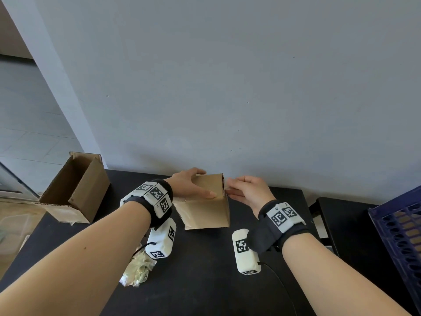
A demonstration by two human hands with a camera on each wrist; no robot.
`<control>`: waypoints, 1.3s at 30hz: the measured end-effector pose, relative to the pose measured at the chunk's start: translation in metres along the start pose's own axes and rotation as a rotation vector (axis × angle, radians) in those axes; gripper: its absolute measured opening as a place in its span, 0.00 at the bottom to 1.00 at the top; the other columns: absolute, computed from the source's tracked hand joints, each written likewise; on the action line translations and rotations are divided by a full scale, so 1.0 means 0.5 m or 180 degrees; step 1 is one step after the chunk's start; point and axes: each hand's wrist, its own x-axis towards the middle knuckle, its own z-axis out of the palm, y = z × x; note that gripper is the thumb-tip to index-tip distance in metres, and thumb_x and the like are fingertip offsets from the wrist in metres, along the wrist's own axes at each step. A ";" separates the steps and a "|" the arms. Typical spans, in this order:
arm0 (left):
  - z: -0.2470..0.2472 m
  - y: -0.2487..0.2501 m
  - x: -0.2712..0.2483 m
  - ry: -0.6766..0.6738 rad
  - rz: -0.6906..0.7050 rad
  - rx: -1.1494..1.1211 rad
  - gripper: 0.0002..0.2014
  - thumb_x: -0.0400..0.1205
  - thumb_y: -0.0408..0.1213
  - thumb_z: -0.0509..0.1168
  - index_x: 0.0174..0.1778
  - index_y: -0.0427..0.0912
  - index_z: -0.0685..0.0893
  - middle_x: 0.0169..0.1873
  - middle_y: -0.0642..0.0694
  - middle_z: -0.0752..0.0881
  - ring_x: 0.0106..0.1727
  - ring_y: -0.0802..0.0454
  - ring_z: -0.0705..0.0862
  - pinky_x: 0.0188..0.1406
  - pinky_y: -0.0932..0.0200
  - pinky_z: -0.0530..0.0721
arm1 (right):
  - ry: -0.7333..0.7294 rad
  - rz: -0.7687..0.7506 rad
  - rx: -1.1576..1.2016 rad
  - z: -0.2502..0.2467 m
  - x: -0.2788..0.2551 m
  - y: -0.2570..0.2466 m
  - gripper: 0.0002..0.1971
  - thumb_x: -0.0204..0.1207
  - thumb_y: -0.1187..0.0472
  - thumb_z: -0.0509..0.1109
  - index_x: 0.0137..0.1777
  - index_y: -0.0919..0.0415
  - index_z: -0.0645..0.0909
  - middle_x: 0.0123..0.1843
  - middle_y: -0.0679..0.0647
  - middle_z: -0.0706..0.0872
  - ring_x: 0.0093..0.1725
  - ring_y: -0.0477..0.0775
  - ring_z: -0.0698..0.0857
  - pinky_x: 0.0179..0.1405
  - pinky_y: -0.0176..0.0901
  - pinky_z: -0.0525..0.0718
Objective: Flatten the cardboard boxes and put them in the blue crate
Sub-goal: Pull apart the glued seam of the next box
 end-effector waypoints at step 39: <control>-0.011 0.015 -0.007 0.0579 0.0610 0.1149 0.19 0.72 0.42 0.74 0.59 0.55 0.83 0.69 0.52 0.74 0.72 0.51 0.71 0.75 0.46 0.66 | -0.0227 -0.0043 0.0120 0.009 -0.001 -0.047 0.03 0.82 0.61 0.65 0.48 0.59 0.77 0.46 0.58 0.90 0.34 0.50 0.88 0.27 0.36 0.83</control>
